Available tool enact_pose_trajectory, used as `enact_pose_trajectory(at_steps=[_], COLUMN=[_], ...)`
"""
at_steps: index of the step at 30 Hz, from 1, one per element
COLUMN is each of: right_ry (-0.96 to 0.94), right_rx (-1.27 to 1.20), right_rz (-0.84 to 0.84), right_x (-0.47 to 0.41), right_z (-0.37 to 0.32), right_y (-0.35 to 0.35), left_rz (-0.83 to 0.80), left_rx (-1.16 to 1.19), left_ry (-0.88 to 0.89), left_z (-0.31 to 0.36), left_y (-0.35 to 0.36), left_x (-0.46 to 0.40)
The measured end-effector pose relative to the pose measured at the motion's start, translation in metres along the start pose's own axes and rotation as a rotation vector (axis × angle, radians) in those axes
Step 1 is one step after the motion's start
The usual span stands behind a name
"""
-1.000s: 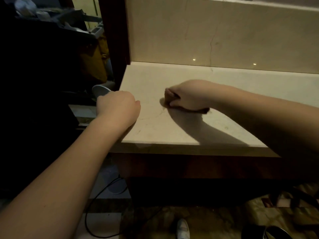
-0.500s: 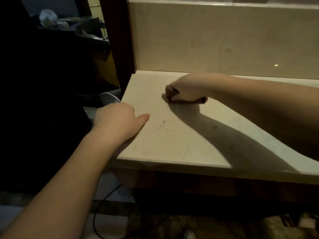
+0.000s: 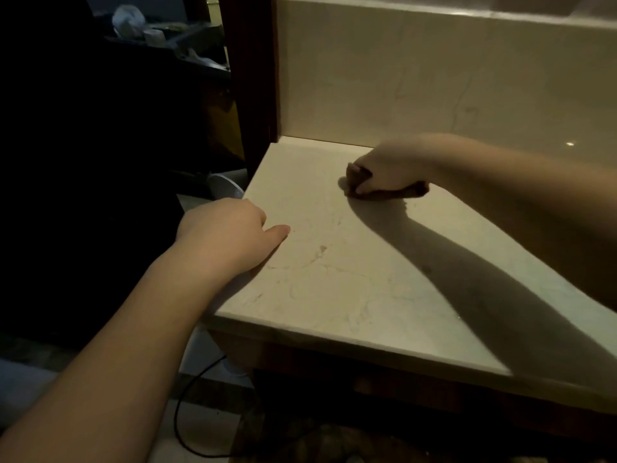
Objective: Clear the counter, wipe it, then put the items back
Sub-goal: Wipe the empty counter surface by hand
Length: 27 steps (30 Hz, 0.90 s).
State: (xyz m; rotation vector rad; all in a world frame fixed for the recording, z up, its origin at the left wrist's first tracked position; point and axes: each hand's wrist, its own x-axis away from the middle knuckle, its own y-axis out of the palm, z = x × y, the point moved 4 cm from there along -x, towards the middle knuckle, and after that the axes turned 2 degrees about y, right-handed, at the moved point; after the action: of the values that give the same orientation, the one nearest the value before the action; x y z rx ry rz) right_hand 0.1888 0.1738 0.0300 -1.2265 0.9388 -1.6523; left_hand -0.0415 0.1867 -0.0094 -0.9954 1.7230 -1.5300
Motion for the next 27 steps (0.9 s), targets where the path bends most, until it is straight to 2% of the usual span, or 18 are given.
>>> enact_pose_trajectory(at_steps=[3, 6, 12, 15, 19, 23, 27], right_ry=[0.087, 0.115, 0.096, 0.12, 0.198, 0.361, 0.431], right_rx=[-0.159, -0.219, -0.113, -0.15, -0.236, -0.361, -0.353], right_rz=[0.128, 0.135, 0.076, 0.133, 0.223, 0.37, 0.342], right_x=[-0.036, -0.048, -0.016, -0.024, -0.055, -0.067, -0.05], right_z=[0.002, 0.007, 0.036, 0.037, 0.022, 0.016, 0.046], right_y=[-0.011, -0.008, 0.008, 0.004, -0.006, -0.003, 0.014], left_rz=[-0.005, -0.015, -0.059, -0.076, -0.069, -0.064, -0.066], left_rx=[0.003, 0.03, 0.128, 0.14, 0.188, 0.24, 0.262], left_ry=[-0.02, -0.021, -0.016, -0.013, -0.027, -0.045, -0.048], left_z=[0.001, 0.0, -0.003, -0.003, -0.004, -0.004, -0.005], left_y=[-0.001, 0.0, -0.004, -0.006, -0.01, -0.008, -0.009], left_x=[0.001, 0.003, 0.009, 0.01, 0.013, 0.016, 0.016])
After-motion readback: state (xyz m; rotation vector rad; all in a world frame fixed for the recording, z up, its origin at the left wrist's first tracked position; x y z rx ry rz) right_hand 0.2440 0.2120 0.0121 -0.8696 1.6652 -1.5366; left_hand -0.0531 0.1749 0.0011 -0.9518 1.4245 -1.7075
